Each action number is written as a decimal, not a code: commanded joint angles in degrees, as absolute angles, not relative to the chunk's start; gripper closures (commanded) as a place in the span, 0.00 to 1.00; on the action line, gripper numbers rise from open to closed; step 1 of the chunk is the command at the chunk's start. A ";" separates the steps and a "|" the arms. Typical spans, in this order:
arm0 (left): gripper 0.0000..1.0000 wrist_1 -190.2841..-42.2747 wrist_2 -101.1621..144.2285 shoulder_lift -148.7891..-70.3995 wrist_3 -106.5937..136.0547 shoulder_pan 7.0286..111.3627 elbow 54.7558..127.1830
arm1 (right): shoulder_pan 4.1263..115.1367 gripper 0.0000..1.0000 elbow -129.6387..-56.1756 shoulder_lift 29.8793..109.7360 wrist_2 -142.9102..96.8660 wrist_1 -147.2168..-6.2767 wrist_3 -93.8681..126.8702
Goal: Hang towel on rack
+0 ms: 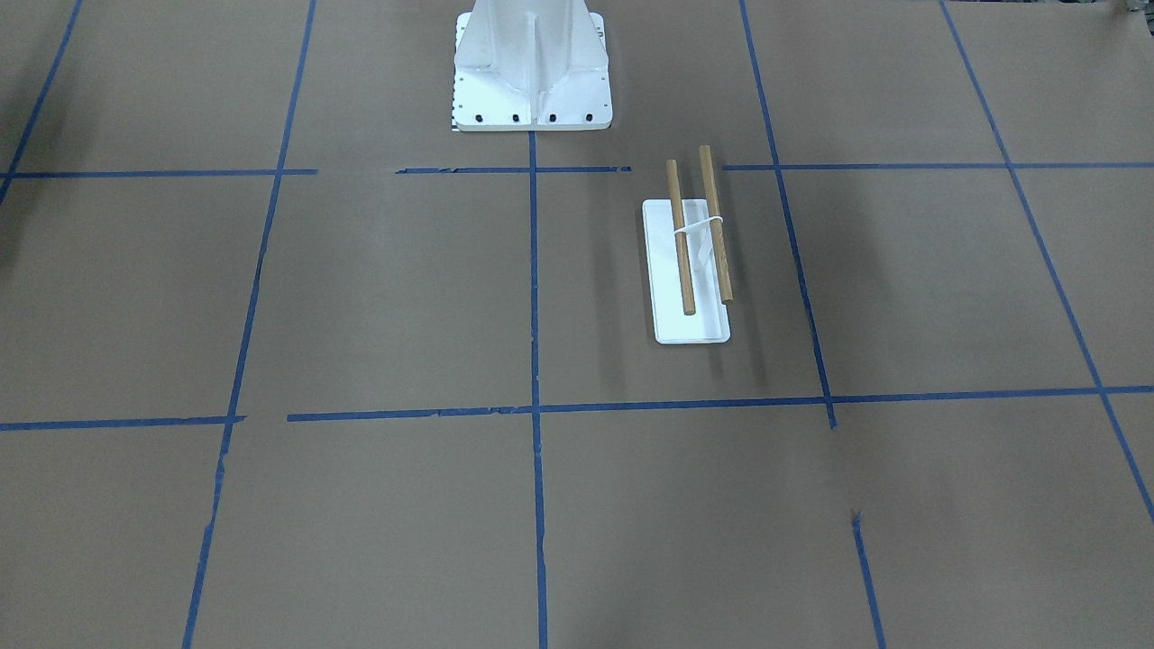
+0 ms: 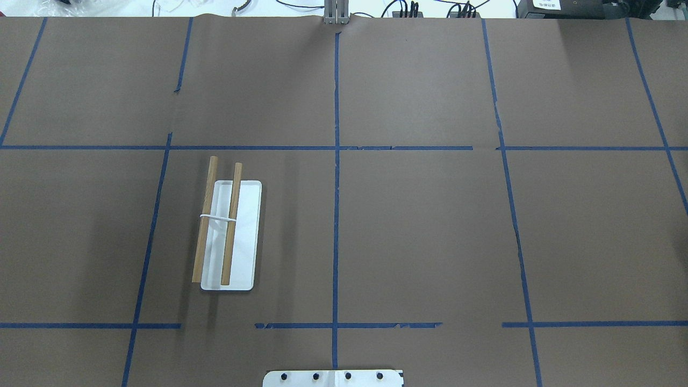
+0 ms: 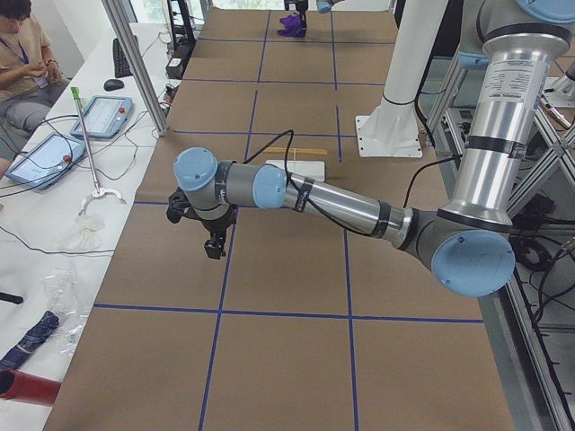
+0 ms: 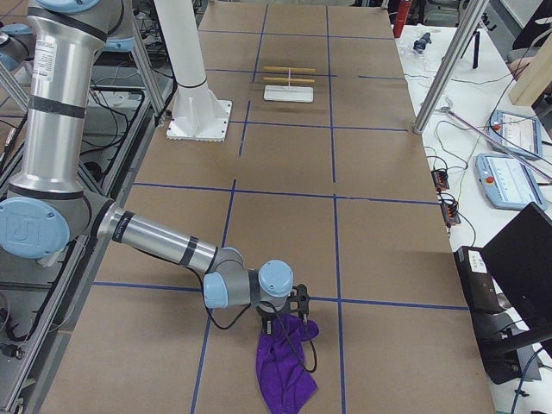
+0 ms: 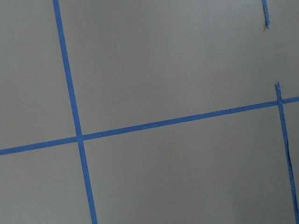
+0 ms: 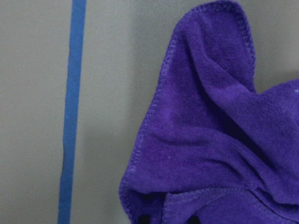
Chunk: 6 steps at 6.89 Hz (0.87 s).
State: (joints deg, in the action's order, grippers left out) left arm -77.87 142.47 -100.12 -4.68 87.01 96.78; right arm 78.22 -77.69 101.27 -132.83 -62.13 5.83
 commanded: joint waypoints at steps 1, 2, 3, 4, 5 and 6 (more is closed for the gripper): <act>0.00 -77.87 142.47 -100.11 -4.66 87.01 97.29 | 78.22 1.00 -77.70 101.51 -132.98 -61.09 5.27; 0.00 -77.87 142.47 -100.19 -4.66 87.01 97.38 | 78.31 1.00 -77.96 101.60 -133.15 -61.00 5.36; 0.00 -77.87 142.56 -100.20 -4.66 87.01 97.56 | 78.57 1.00 -79.53 102.12 -134.63 -61.00 5.27; 0.00 -77.78 142.47 -100.02 -4.57 87.10 99.30 | 82.40 1.00 -82.33 102.74 -137.26 -61.17 5.27; 0.00 -77.78 142.38 -100.11 -4.83 87.01 99.40 | 86.97 1.00 -89.14 106.31 -140.50 -61.95 5.36; 0.00 -77.87 142.30 -100.11 -5.01 87.10 99.58 | 88.58 1.00 -97.91 108.52 -143.32 -65.79 6.23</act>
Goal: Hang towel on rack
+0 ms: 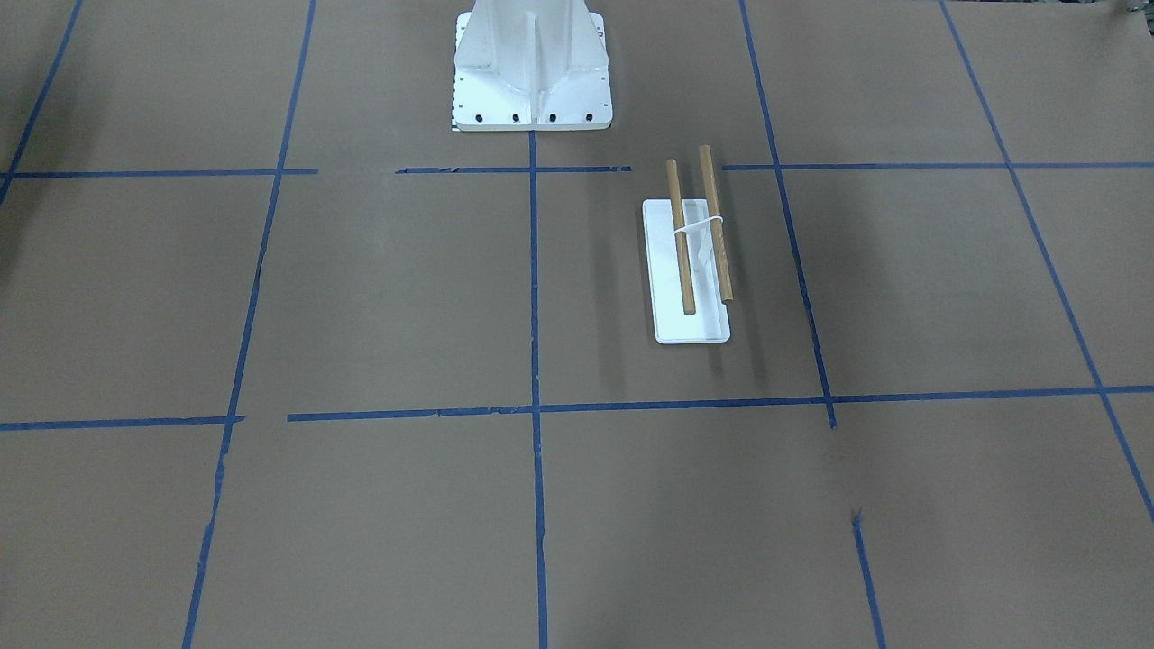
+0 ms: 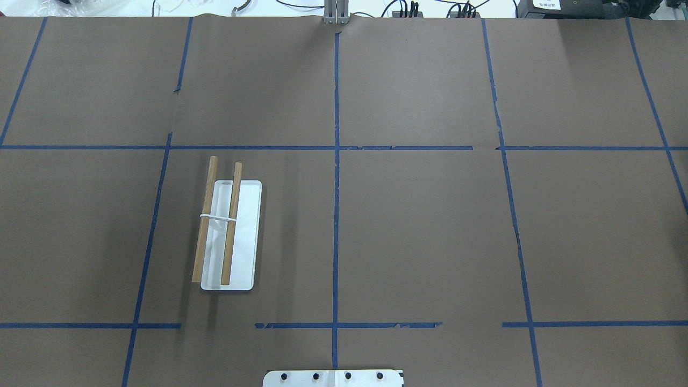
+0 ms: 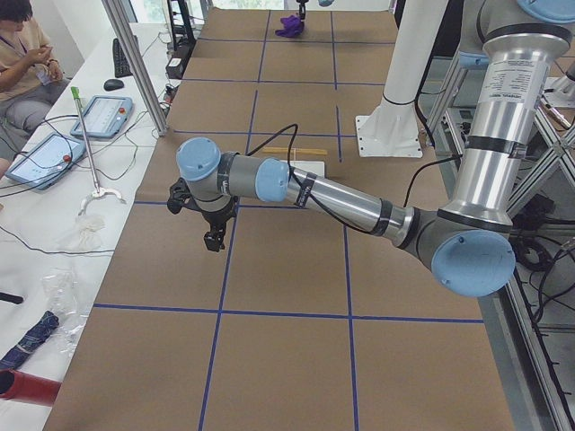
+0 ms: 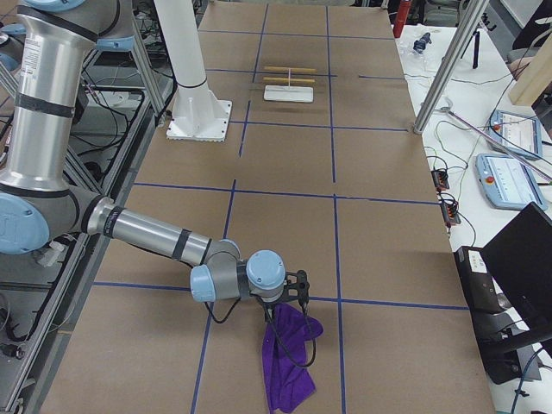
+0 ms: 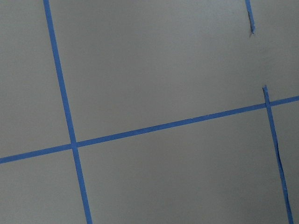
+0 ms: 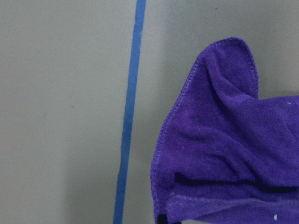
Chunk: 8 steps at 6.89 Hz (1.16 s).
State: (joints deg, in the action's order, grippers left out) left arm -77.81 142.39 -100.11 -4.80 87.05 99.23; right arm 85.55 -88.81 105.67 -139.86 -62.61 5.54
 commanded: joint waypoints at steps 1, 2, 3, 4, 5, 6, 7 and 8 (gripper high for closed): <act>0.00 -77.87 142.38 -100.19 -4.66 87.10 99.84 | 90.33 1.00 -110.79 108.98 -145.18 -78.88 7.02; 0.00 -77.87 142.47 -100.11 -4.57 87.10 100.28 | 90.35 1.00 -122.05 106.64 -145.28 -90.93 12.25; 0.00 -77.96 142.47 -100.28 -4.66 87.01 100.37 | 89.22 1.00 -126.60 103.04 -148.24 -93.40 23.01; 0.00 -78.74 143.08 -100.89 1.35 86.49 101.24 | 86.16 1.00 -127.52 95.96 -151.75 -93.25 36.34; 0.00 -83.19 144.04 -100.99 12.02 83.26 104.38 | 80.65 1.00 -127.96 87.01 -151.70 -93.34 50.31; 0.00 -87.84 144.05 -100.99 24.40 79.40 107.02 | 73.81 1.00 -127.62 77.96 -150.05 -93.34 63.59; 0.00 -94.94 144.05 -102.12 37.83 76.15 107.40 | 65.65 1.00 -127.10 69.00 -143.68 -93.34 76.60; 0.00 -101.53 144.05 -104.04 50.41 72.89 107.14 | 57.39 1.00 -125.87 62.29 -136.13 -93.34 85.86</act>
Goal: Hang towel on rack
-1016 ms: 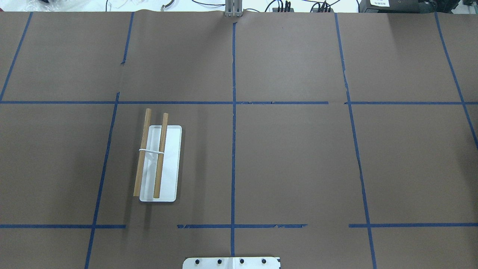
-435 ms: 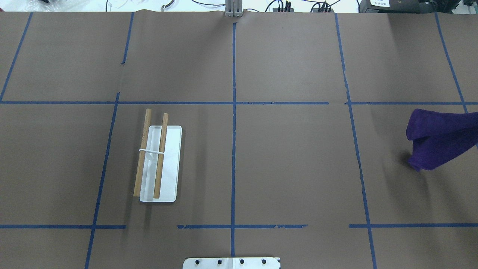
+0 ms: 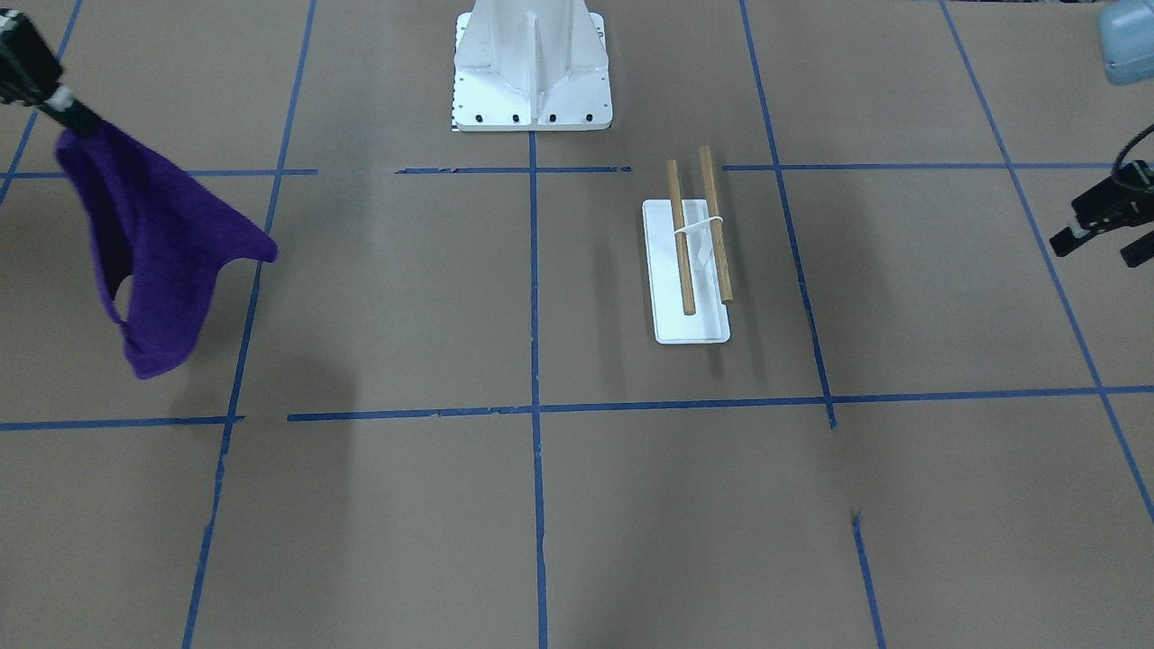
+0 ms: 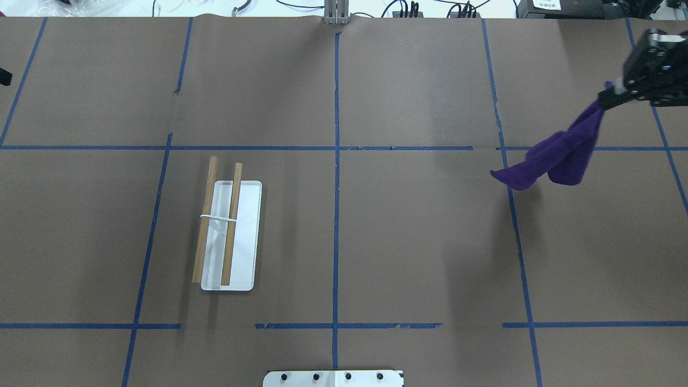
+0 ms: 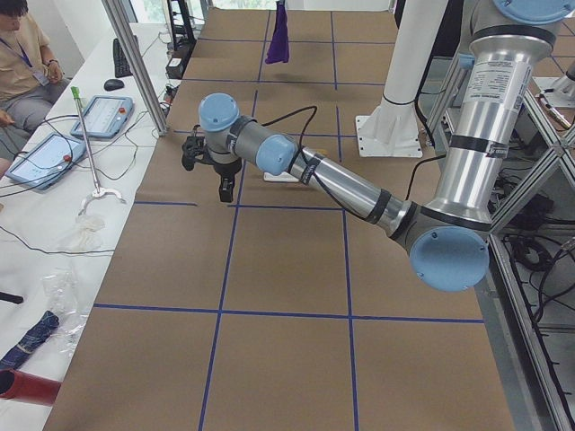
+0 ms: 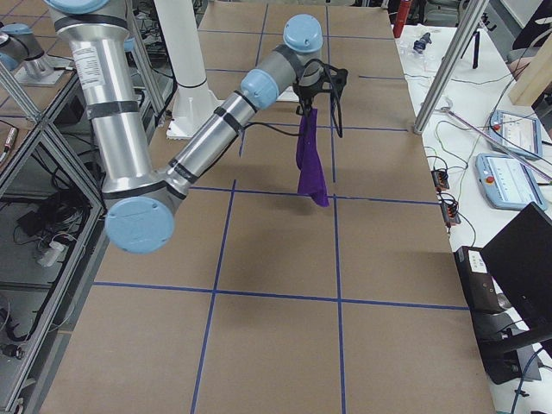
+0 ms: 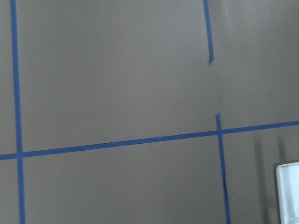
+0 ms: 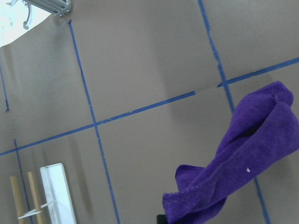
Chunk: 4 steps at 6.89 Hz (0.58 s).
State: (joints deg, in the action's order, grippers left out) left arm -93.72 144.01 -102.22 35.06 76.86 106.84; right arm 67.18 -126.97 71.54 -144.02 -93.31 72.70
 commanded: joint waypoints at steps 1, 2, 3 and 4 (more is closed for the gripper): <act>0.00 -106.65 144.05 -105.98 61.59 70.16 107.31 | 49.21 1.00 -124.12 56.66 -127.09 -93.25 92.57; 0.00 -110.70 144.05 -108.78 73.53 67.35 107.23 | 43.91 1.00 -122.62 53.03 -120.13 -93.25 96.46; 0.00 -114.22 144.05 -112.20 88.10 64.02 106.79 | 42.12 1.00 -121.39 51.17 -118.06 -93.08 97.90; 0.00 -118.17 144.14 -113.02 98.60 62.07 107.14 | 41.84 1.00 -119.20 49.06 -117.95 -92.38 99.04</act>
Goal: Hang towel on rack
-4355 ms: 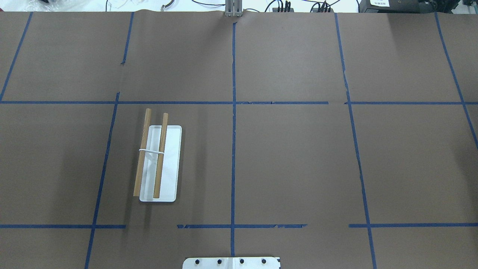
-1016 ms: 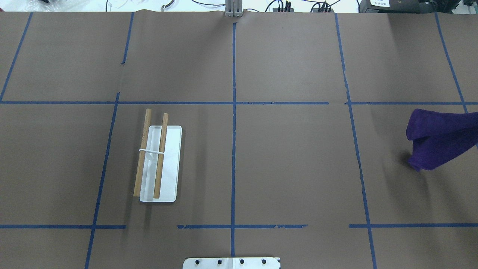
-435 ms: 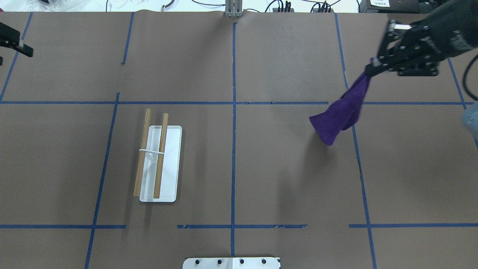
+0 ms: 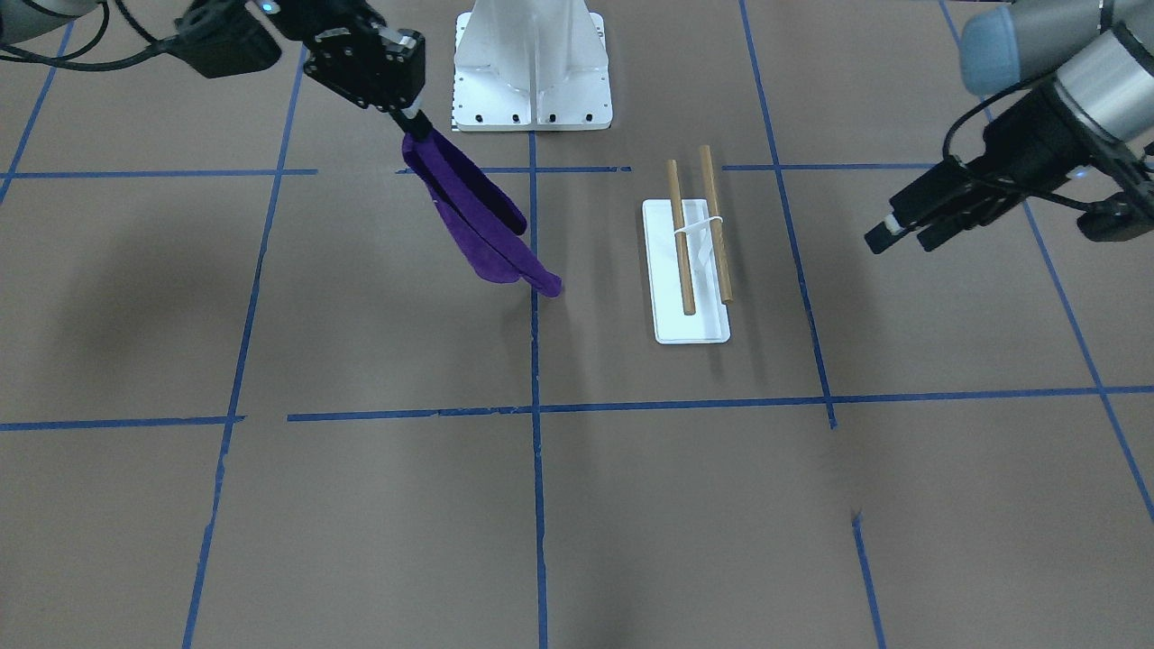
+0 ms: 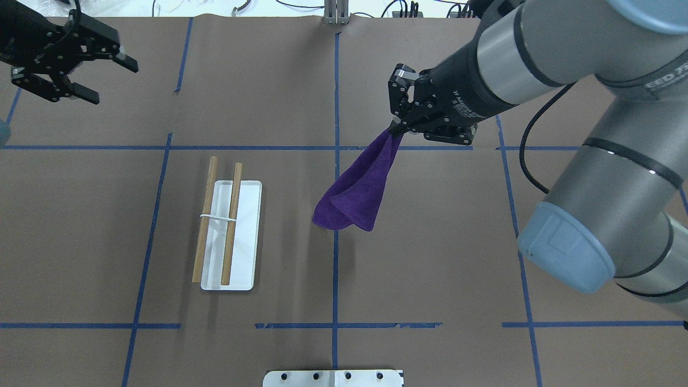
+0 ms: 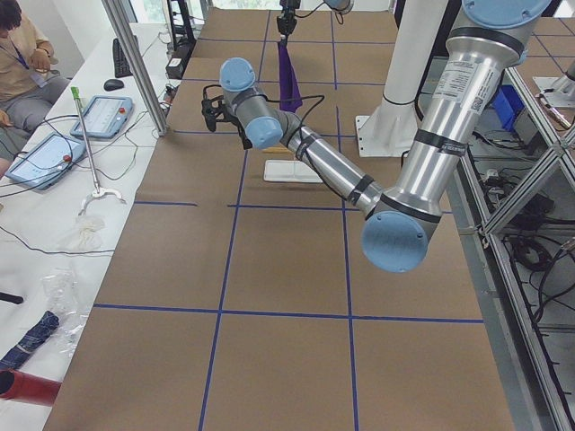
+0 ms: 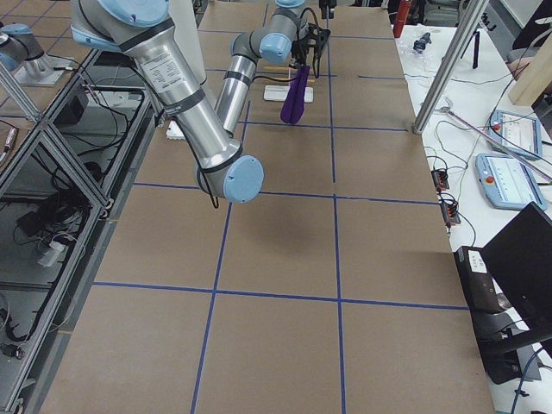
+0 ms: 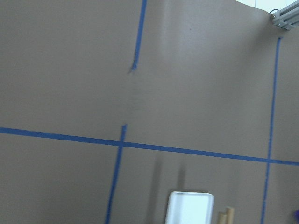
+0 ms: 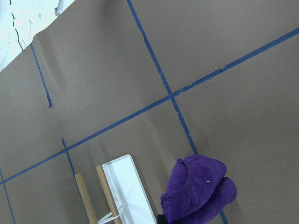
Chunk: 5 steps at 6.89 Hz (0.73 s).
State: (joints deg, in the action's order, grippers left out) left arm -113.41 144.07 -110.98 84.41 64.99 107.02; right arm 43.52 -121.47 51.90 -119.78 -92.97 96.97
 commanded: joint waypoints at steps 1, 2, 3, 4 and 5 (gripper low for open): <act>0.00 -123.96 143.88 -113.72 109.23 58.83 106.62 | 40.97 1.00 -117.00 47.56 -117.60 -90.02 100.71; 0.00 -127.15 143.27 -115.82 119.95 56.45 105.48 | 39.56 1.00 -116.46 47.29 -115.16 -88.52 102.64; 0.00 -127.18 143.09 -118.97 125.71 56.34 103.90 | 38.25 1.00 -116.37 47.29 -113.40 -87.90 102.83; 0.00 -127.18 141.95 -120.31 129.16 55.38 103.71 | 37.71 1.00 -115.67 45.89 -112.60 -87.89 102.92; 0.01 -127.18 141.94 -122.41 132.85 54.59 102.84 | 37.53 1.00 -115.40 45.18 -112.15 -87.89 104.05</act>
State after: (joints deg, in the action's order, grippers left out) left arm -127.01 142.32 -120.07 128.07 55.58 103.73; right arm 38.00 -115.86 46.15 -112.97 -88.02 103.08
